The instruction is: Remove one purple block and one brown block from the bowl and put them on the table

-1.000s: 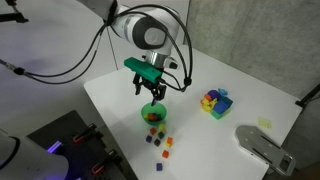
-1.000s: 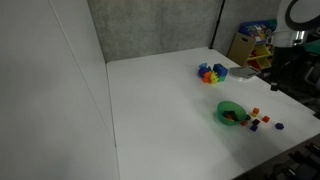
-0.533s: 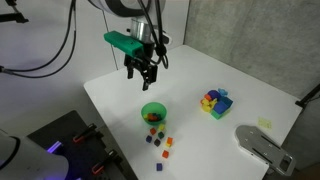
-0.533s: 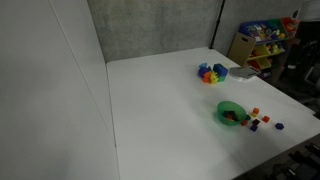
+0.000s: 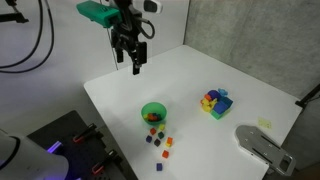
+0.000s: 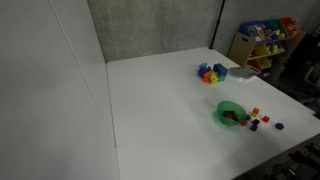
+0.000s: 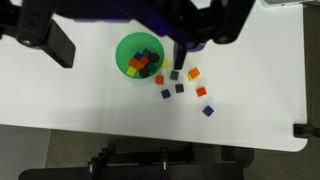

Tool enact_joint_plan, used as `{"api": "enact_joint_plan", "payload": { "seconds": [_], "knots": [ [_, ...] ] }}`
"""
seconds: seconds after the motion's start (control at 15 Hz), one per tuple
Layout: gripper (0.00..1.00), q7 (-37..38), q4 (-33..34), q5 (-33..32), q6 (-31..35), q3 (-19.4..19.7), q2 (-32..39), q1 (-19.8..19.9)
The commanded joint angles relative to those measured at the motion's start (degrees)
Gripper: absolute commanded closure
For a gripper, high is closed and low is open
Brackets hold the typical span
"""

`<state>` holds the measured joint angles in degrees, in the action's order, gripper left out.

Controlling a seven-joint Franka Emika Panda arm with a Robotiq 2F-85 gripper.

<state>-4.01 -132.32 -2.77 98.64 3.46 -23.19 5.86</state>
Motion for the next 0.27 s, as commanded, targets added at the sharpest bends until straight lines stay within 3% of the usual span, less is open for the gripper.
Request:
{"api": "enact_joint_plan", "payload": {
  "seconds": [0.0,0.2],
  "knots": [
    [0.00,0.2,0.1,-0.2,-0.2,0.6,-0.6,-0.6],
    [0.00,0.2,0.1,-0.2,-0.3,0.6,-0.7,-0.6]
  ]
}}
